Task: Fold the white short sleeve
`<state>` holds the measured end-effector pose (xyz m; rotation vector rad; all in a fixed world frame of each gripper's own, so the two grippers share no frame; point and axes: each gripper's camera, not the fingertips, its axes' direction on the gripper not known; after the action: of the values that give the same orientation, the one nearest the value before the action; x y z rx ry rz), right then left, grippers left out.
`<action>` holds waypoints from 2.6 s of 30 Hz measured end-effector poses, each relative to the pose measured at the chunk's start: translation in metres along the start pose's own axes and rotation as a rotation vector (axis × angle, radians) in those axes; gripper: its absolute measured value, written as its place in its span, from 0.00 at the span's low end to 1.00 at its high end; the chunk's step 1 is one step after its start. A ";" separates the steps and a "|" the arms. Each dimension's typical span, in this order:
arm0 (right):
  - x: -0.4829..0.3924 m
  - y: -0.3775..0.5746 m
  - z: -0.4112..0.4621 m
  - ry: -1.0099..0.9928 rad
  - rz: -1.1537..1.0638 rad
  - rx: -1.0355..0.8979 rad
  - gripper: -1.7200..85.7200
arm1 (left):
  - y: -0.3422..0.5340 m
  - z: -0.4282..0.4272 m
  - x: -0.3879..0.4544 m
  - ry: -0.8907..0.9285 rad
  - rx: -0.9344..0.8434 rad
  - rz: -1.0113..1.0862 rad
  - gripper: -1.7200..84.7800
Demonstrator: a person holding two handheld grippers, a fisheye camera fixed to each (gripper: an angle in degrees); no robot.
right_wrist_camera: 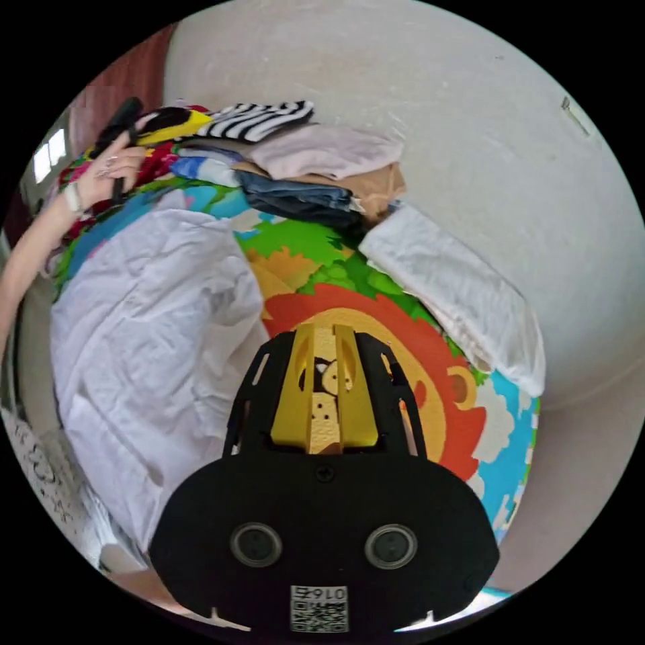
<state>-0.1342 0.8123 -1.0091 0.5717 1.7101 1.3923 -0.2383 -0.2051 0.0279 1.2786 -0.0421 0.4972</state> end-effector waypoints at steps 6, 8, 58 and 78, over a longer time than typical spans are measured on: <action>-0.034 0.038 -0.021 -0.345 -0.462 0.155 0.16 | 0.056 0.074 0.016 -0.059 -0.331 0.163 0.02; -0.063 0.051 -0.014 -0.264 -0.631 0.116 0.15 | 0.079 0.104 0.034 -0.071 -0.437 0.251 0.05; 0.169 0.178 0.116 -0.062 0.409 -0.053 0.10 | 0.089 0.471 0.192 -0.526 -0.552 0.427 0.09; 0.153 0.158 0.056 -0.141 0.216 -0.091 0.03 | 0.208 0.362 0.327 -0.281 -0.730 0.678 0.02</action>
<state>-0.1958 1.0067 -0.9100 0.8031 1.4997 1.5338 0.0630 -0.3895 0.4237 0.5733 -0.8408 0.7806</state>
